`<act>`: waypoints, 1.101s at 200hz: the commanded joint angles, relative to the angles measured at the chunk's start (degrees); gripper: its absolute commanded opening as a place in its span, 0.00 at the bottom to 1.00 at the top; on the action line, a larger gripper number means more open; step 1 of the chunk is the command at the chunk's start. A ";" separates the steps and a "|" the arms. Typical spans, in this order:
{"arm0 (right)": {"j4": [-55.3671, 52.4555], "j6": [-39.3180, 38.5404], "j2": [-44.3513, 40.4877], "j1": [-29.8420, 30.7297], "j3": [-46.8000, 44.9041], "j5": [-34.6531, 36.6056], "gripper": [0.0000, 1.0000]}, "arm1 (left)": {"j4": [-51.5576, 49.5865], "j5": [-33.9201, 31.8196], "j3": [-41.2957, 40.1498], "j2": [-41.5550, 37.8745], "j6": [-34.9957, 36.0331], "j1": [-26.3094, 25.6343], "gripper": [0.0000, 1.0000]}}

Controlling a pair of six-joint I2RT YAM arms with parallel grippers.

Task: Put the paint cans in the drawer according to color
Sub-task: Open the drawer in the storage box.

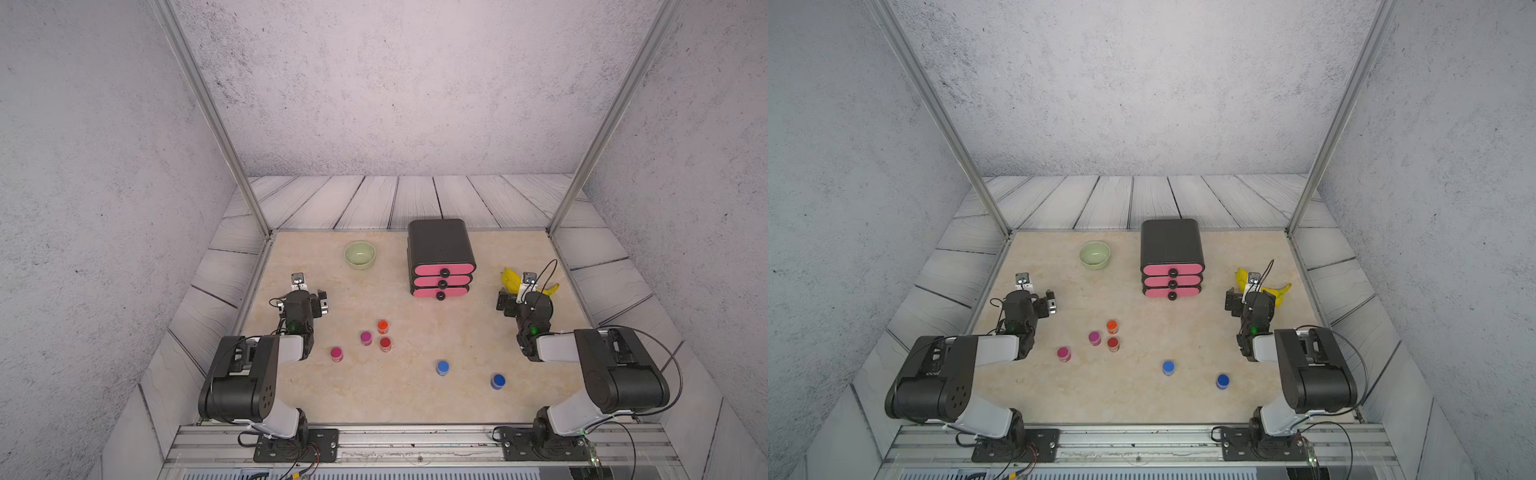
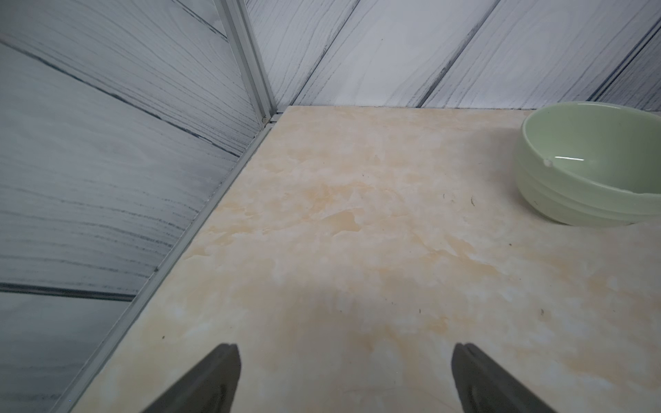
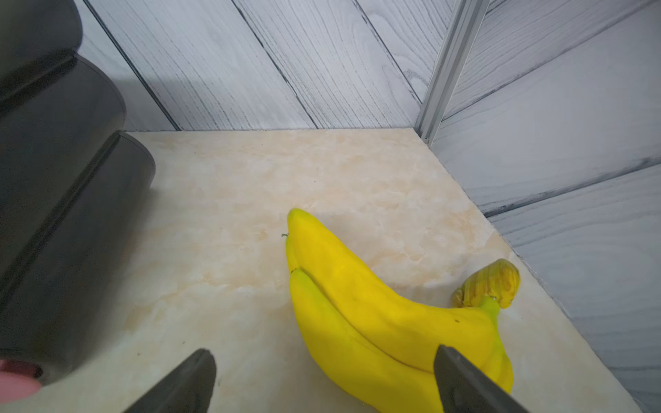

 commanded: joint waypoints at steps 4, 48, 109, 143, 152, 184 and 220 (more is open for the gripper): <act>0.71 -0.41 0.75 -0.09 0.26 -0.90 0.99 | 0.90 -0.39 0.87 0.25 0.43 0.52 0.99; 0.74 -0.41 0.83 -0.12 0.26 -0.89 0.99 | 1.27 -0.34 0.78 0.38 0.43 0.57 0.99; 0.59 -0.42 0.74 -0.10 0.27 -0.89 0.99 | 0.94 -0.34 0.86 0.27 0.46 0.57 0.99; 0.51 -0.41 0.75 -0.09 0.44 -0.98 0.99 | 1.01 -0.35 0.78 0.30 0.45 0.57 0.99; 1.76 -0.22 -0.52 0.15 -0.45 1.16 0.99 | 1.20 -0.34 0.77 0.30 0.45 0.51 0.99; -13.72 2.09 -20.29 0.38 -0.87 1.77 0.99 | 0.05 0.30 0.68 -3.62 1.03 0.61 0.99; -53.02 15.66 -29.54 0.18 16.33 -6.68 0.99 | -40.66 -2.09 16.51 -12.51 -5.08 0.61 0.99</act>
